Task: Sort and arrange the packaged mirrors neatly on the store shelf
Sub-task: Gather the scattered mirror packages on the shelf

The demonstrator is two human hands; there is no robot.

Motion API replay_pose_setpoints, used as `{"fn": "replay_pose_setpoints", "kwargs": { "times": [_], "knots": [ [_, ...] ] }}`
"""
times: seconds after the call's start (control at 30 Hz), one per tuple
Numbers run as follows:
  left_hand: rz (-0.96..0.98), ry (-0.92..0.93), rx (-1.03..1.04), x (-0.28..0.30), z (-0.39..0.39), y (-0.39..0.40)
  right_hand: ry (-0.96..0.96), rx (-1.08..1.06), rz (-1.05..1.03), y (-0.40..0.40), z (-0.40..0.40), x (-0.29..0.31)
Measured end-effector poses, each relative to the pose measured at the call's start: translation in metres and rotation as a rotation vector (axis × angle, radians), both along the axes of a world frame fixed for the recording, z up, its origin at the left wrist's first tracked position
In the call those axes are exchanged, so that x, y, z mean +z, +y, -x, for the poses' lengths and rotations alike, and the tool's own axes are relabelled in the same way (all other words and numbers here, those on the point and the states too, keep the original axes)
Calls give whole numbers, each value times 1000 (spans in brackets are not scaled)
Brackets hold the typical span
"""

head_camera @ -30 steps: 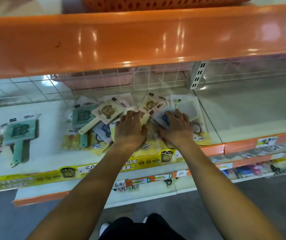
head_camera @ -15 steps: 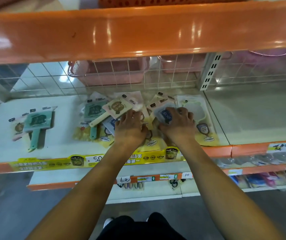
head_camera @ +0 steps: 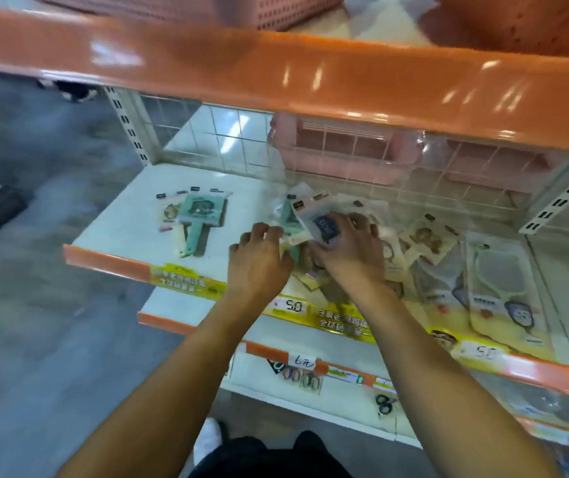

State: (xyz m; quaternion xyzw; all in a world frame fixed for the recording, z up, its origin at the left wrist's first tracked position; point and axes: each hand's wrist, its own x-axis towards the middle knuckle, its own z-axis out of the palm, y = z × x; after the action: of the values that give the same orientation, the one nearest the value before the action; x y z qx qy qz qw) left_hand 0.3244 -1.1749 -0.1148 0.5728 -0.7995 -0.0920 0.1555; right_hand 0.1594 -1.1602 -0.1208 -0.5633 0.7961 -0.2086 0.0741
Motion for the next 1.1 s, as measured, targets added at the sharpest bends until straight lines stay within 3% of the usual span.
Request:
{"fn": "replay_pose_setpoints", "kwargs": {
  "times": [0.6, 1.1],
  "knots": [
    [-33, 51, 115, -11, -201, -102, 5, 83, -24, -109, -204, -4],
    [-79, 19, 329, -25, -280, -113, -4, 288, 27, -153, -291, -28]
  ]
}}
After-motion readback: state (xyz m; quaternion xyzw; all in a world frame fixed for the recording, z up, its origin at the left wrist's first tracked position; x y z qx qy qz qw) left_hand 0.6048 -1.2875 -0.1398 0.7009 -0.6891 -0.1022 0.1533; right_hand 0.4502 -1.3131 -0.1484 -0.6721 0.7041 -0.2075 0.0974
